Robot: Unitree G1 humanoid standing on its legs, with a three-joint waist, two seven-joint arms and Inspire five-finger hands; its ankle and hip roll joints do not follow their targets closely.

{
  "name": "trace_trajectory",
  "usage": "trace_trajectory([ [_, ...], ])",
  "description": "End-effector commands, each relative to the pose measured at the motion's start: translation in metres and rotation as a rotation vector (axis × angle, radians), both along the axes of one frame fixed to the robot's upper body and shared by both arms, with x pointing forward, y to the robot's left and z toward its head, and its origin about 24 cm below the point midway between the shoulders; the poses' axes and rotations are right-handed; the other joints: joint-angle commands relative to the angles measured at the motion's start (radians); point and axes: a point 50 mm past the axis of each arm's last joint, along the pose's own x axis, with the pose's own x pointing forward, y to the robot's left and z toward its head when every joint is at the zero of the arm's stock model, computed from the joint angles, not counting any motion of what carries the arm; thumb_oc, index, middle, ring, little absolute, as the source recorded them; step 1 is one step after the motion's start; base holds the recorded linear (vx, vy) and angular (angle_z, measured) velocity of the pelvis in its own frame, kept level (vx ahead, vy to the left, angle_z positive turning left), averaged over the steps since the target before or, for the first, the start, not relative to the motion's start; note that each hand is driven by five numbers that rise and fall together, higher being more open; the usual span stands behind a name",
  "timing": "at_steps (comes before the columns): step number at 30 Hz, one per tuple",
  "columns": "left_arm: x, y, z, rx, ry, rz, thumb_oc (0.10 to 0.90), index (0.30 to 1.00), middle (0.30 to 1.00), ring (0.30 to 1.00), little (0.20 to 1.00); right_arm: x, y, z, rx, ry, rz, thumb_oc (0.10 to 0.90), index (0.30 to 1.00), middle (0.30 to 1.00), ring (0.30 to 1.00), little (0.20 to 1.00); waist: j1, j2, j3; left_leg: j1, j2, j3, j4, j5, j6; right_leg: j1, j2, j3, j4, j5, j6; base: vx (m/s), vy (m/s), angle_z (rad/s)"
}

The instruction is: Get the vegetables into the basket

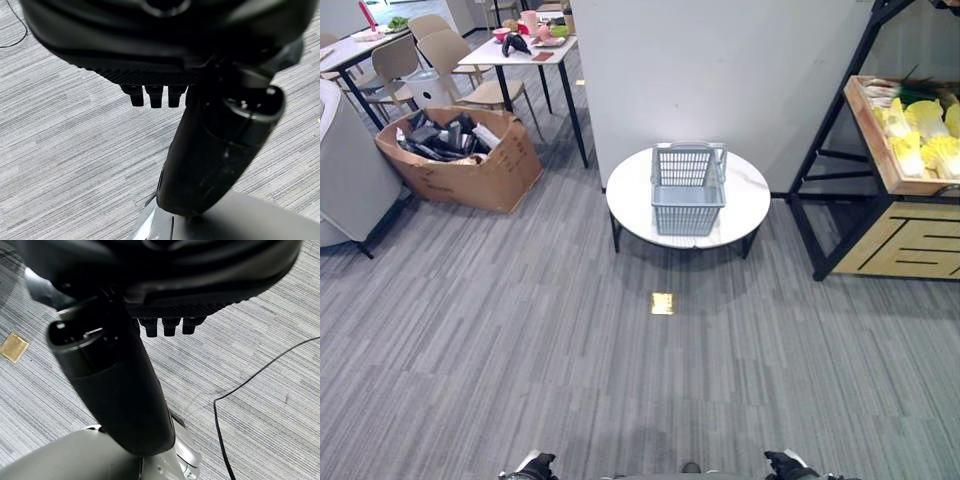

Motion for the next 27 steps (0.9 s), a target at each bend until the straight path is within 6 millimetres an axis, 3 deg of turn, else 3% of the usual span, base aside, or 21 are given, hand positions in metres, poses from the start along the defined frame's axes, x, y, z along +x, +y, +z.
trace_trajectory([
  [1, 0.026, -0.002, 0.005, 0.011, -0.066, -0.012, 0.9, 1.0, 1.0, 1.0, 1.0, 0.023, -0.005, 0.006, -0.04, -0.034, 0.02, 0.9, 1.0, 1.0, 1.0, 1.0, 0.001, -0.05, -0.001, -0.015, -0.01, 0.005, -0.046, 0.025, -0.042, 0.011, -0.12, -0.017, -0.057, 0.095, 0.144, 0.05, 0.119, 0.0],
  [8, 0.039, -0.004, 0.01, 0.013, -0.116, -0.044, 0.9, 1.0, 1.0, 1.0, 1.0, 0.031, -0.006, 0.008, -0.048, -0.061, 0.023, 0.9, 1.0, 1.0, 1.0, 1.0, 0.007, -0.048, 0.015, -0.02, -0.035, 0.008, -0.046, 0.016, -0.019, -0.018, -0.153, -0.005, -0.008, 0.095, 0.159, 0.03, 0.104, 0.0],
  [13, 0.05, -0.008, 0.014, 0.007, -0.165, -0.045, 0.9, 1.0, 1.0, 1.0, 1.0, 0.04, -0.006, 0.011, -0.036, -0.119, -0.053, 0.9, 1.0, 1.0, 1.0, 1.0, 0.002, -0.041, 0.06, -0.024, -0.043, 0.01, -0.045, 0.013, 0.002, -0.098, -0.168, 0.016, 0.128, 0.096, 0.162, 0.01, 0.078, -0.03],
  [21, 0.063, -0.012, 0.021, -0.016, -0.24, -0.032, 0.9, 1.0, 1.0, 1.0, 1.0, 0.041, -0.004, 0.012, -0.045, -0.119, -0.021, 0.9, 1.0, 1.0, 1.0, 1.0, 0.013, -0.051, 0.082, -0.059, -0.049, 0.024, -0.021, 0.012, 0.0, -0.099, -0.178, 0.008, 0.074, 0.141, 0.174, 0.03, 0.003, -0.03],
  [24, 0.06, -0.014, 0.02, -0.019, -0.233, -0.038, 0.9, 1.0, 1.0, 1.0, 1.0, 0.04, -0.003, 0.011, -0.044, -0.12, -0.035, 0.9, 1.0, 1.0, 1.0, 1.0, 0.017, -0.058, 0.076, -0.07, -0.049, 0.026, -0.035, 0.019, -0.003, -0.096, -0.174, 0.003, 0.04, 0.146, 0.182, 0.01, -0.01, -0.1],
  [27, 0.045, 0.0, 0.013, 0.029, -0.149, 0.004, 0.9, 1.0, 1.0, 1.0, 1.0, 0.04, -0.001, 0.01, -0.034, -0.121, -0.047, 0.9, 1.0, 1.0, 1.0, 1.0, 0.013, -0.063, 0.071, -0.067, -0.05, 0.031, -0.039, 0.017, -0.004, -0.095, -0.174, 0.007, 0.036, 0.142, 0.181, 0.02, 0.007, -0.05],
])
